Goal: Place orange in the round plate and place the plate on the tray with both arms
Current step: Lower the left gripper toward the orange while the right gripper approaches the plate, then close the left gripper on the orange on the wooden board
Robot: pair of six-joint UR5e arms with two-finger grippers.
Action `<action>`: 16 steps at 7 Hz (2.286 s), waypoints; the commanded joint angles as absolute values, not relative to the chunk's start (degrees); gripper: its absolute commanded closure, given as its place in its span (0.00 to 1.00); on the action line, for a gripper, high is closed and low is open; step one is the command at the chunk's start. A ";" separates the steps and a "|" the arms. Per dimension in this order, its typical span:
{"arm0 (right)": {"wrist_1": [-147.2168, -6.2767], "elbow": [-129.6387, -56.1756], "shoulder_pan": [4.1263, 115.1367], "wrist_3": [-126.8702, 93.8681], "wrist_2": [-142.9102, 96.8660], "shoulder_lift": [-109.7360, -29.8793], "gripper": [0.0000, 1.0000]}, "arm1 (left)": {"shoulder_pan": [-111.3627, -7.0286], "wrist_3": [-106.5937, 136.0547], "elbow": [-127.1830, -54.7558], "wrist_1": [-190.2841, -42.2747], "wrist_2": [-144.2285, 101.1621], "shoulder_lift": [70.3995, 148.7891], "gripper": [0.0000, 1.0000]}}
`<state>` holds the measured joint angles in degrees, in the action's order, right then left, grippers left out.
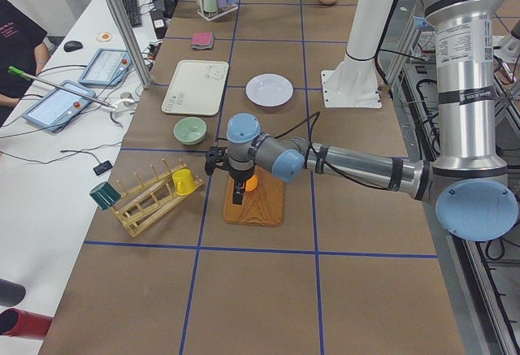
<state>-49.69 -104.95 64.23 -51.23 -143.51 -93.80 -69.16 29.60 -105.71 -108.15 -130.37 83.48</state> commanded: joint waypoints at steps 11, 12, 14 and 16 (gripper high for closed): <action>-19.25 -103.18 26.28 -92.02 -106.96 -83.50 0.00 | -54.50 46.76 -99.43 -113.71 -122.44 89.56 0.01; -19.25 -103.27 26.37 -92.02 -106.96 -83.50 0.00 | -54.49 46.93 -97.40 -115.12 -122.43 90.43 0.01; -19.25 -103.27 26.28 -92.11 -106.96 -83.50 0.00 | -53.88 48.34 -96.60 -115.22 -122.34 91.05 0.01; -19.25 -103.18 26.28 -92.11 -106.96 -83.50 0.00 | -53.35 48.86 -93.80 -118.98 -122.43 91.05 0.01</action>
<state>-19.25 -103.26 26.28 -92.10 -106.96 -83.50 -53.66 48.44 -95.51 -116.72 -122.38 91.01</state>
